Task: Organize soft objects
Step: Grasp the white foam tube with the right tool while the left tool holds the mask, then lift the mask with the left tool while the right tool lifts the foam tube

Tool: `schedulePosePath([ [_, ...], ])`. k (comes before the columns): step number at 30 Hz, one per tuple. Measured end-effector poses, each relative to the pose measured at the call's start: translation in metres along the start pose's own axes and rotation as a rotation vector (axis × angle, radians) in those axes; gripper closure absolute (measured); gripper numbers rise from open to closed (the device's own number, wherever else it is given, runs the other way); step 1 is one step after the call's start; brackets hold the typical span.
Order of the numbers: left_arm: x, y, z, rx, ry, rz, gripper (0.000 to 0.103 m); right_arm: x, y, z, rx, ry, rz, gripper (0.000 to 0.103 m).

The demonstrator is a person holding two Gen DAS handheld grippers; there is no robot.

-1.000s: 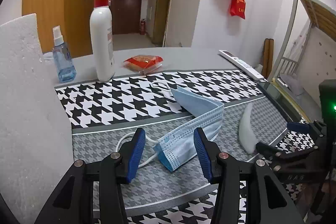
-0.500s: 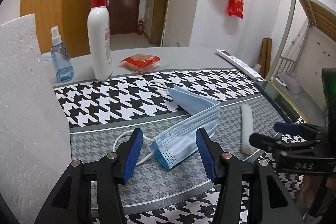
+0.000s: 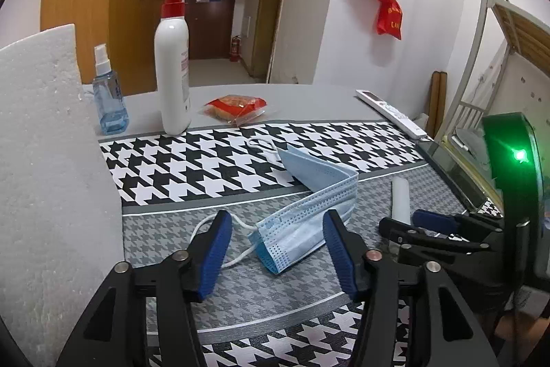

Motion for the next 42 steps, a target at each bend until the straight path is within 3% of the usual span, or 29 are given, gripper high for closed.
schedulePosePath([
  [7,-0.003,0.001,0.0,-0.007,-0.014,-0.003,0.044,0.003,-0.002,0.003,-0.013,0.037,-0.011,0.075],
  [11,-0.003,0.001,-0.001,-0.002,-0.017,-0.005,0.044,-0.005,0.007,0.0,-0.031,0.066,0.047,0.083],
  [20,-0.013,-0.01,-0.004,0.044,-0.064,-0.053,0.043,-0.021,0.04,-0.016,-0.097,0.18,0.062,0.084],
  [24,-0.02,-0.018,-0.004,0.073,-0.091,-0.079,0.035,-0.028,0.035,-0.025,-0.075,0.159,0.097,0.083],
  [35,-0.024,-0.041,-0.001,0.153,-0.092,-0.121,0.035,-0.031,0.029,-0.032,-0.058,0.142,0.142,0.083],
  [37,-0.023,-0.044,-0.002,0.165,-0.083,-0.123,0.052,-0.032,0.03,-0.032,-0.062,0.139,0.146,0.083],
  [42,-0.026,-0.05,-0.004,0.201,-0.088,-0.151,0.078,-0.034,0.029,-0.033,-0.061,0.132,0.156,0.083],
])
Point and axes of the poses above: each gripper's, at about its wrist camera, not at the fingertips, and y roughly against the way its jaws point, x to its left, z to its top, the point moved 1 cm from there along -y, roughly the way its jaws point
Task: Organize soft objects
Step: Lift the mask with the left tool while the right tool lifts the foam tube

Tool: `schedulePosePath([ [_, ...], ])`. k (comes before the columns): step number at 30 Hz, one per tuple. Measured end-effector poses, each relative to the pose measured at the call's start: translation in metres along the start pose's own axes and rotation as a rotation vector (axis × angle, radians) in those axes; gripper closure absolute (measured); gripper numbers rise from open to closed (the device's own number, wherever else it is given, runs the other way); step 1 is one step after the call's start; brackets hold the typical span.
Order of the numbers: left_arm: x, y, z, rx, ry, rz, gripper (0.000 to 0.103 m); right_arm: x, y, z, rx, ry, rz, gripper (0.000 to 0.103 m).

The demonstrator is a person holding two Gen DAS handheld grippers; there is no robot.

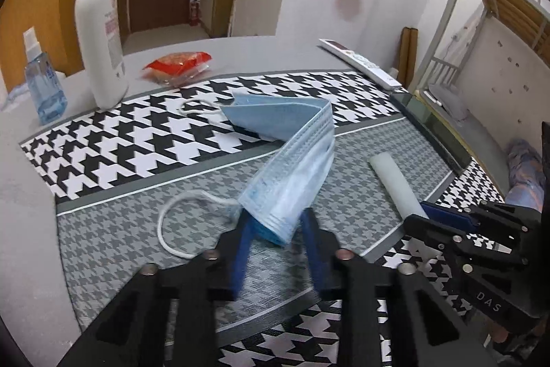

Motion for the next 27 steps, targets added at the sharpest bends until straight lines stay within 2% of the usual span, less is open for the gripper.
schedulePosePath([
  [3,-0.002,-0.003,0.001,0.004,0.0,-0.013,0.087,0.0,-0.001,0.0,0.0,-0.003,0.001,0.083],
  [5,-0.002,-0.004,0.001,0.006,0.009,-0.027,0.089,-0.001,-0.002,0.0,-0.003,-0.008,0.006,0.083],
  [6,-0.002,-0.003,0.001,0.001,0.014,-0.037,0.095,-0.002,-0.002,0.0,-0.003,-0.013,0.01,0.083],
  [9,-0.003,0.003,0.0,-0.018,0.008,-0.033,0.099,-0.002,-0.001,0.0,-0.008,-0.015,0.012,0.083],
  [15,-0.012,0.038,-0.021,-0.043,-0.026,-0.037,0.099,-0.003,0.0,-0.001,-0.012,-0.014,0.016,0.083],
  [23,-0.023,0.069,-0.052,-0.022,-0.048,-0.022,0.098,-0.002,0.002,-0.002,-0.022,-0.01,0.025,0.083],
  [26,-0.028,0.074,-0.059,0.008,-0.069,-0.029,0.096,-0.003,0.005,-0.003,-0.025,-0.014,0.033,0.083],
  [27,-0.029,0.075,-0.06,0.011,-0.071,-0.029,0.089,-0.003,0.006,-0.004,-0.027,-0.013,0.035,0.083],
])
Point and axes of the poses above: each gripper's, at about its wrist camera, not at the fingertips, and y roughly against the way its jaws point, x to its left, z to its top, the point moved 1 cm from there along -y, roughly the way its jaws point
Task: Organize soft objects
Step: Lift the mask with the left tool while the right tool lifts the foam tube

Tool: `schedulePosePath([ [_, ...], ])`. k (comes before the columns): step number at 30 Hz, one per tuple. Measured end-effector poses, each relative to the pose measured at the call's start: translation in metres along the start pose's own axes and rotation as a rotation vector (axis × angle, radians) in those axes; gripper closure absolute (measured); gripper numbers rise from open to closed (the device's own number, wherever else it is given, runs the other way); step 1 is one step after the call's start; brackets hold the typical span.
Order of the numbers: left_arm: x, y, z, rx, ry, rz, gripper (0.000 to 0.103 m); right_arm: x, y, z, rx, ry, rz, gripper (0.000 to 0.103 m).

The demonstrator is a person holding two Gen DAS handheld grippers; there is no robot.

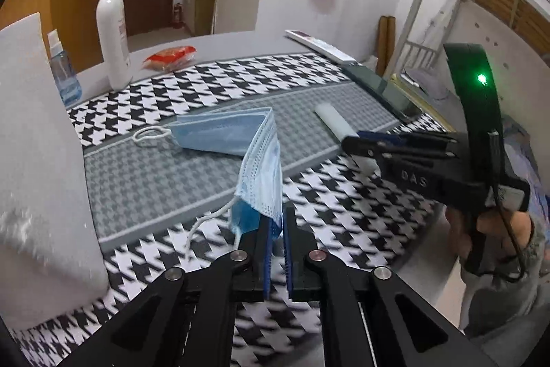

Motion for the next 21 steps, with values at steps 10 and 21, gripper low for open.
schedulePosePath([
  [10,-0.01,0.023,0.004,-0.088,-0.029,0.087,0.031,-0.002,0.01,-0.004,-0.022,-0.011,0.02,0.083],
  [21,-0.007,-0.027,0.034,-0.05,-0.015,0.128,0.031,-0.006,0.029,-0.005,-0.059,-0.02,0.01,0.083],
])
Point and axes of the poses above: each gripper's, at about its wrist camera, not at the fingertips, and y roughly against the way its jaws point, x to its left, z to its top, the point moved 1 cm from there along -y, roughly the way its jaws point
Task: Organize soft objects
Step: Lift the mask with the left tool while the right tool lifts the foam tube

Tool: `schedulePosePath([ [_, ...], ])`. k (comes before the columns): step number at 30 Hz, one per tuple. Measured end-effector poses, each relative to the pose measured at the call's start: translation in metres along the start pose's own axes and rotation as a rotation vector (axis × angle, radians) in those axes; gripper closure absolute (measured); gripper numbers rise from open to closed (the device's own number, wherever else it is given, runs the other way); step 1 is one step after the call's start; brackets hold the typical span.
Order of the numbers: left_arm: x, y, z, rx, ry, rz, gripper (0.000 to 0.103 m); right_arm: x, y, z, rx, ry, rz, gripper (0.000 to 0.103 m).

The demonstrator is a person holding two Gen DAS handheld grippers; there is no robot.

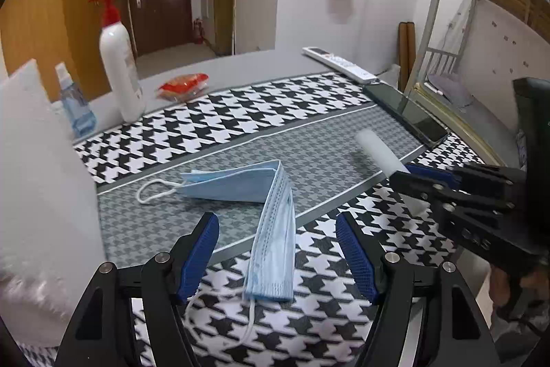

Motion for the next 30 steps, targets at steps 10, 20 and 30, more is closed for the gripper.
schedulePosePath([
  [10,0.0,-0.03,-0.003,0.07,-0.016,0.048,0.053,-0.005,0.005,-0.004,-0.001,-0.034,-0.001,0.083],
  [20,-0.002,-0.033,-0.007,0.083,-0.02,0.045,0.081,-0.007,0.009,-0.006,-0.005,-0.044,-0.01,0.083],
  [30,0.0,-0.023,-0.009,0.052,-0.028,0.024,0.096,-0.002,0.015,-0.009,-0.016,-0.053,-0.005,0.083],
])
Point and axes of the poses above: each gripper's, at about its wrist camera, not at the fingertips, and y roughly against the way its jaws point, x to its left, z to its top, the point moved 1 cm from there along -y, roughly the way its jaws point
